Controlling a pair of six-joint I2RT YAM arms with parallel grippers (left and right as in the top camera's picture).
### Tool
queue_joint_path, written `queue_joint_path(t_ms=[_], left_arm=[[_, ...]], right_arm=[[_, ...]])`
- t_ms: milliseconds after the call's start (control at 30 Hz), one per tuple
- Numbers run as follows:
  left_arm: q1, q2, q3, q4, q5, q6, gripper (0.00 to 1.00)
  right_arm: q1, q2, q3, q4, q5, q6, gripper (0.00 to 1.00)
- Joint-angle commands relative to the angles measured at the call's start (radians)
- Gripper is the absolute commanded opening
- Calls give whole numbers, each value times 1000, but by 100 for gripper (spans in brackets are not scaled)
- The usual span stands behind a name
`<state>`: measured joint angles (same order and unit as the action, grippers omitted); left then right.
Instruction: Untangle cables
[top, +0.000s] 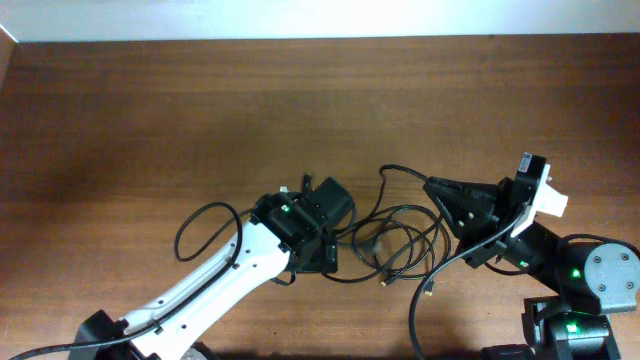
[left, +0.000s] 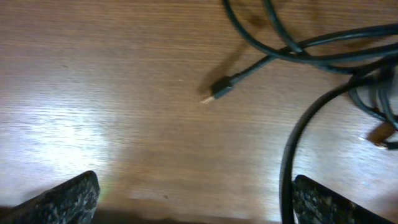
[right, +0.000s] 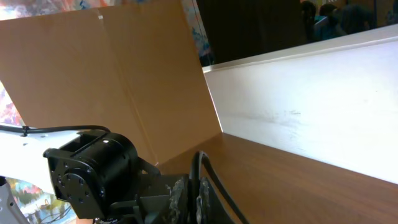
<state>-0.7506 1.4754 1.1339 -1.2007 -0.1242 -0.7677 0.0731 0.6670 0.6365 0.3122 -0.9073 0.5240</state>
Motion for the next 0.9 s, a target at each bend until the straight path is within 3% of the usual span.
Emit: queue_joint_path(t_ms=[0, 133, 200, 367, 633, 800, 867], left_arm=[[42, -6, 1, -26, -63, -10, 99], [119, -69, 35, -65, -65, 24, 99], [122, -165, 43, -65, -99, 29, 99], [122, -370, 43, -40, -163, 28, 99], [121, -382, 43, 89, -103, 27, 99], [121, -382, 43, 196, 9, 28, 99], [121, -382, 43, 251, 35, 28, 99]], right_arm=[[4, -6, 11, 6, -5, 8, 4], [4, 19, 19, -9, 40, 95, 4], [4, 106, 113, -131, -23, 94, 4], [5, 385, 504, -409, -141, 56, 4], [5, 636, 1080, -694, -199, 50, 4], [5, 748, 1365, -727, -253, 107, 4], [4, 748, 1395, -727, -267, 126, 4]])
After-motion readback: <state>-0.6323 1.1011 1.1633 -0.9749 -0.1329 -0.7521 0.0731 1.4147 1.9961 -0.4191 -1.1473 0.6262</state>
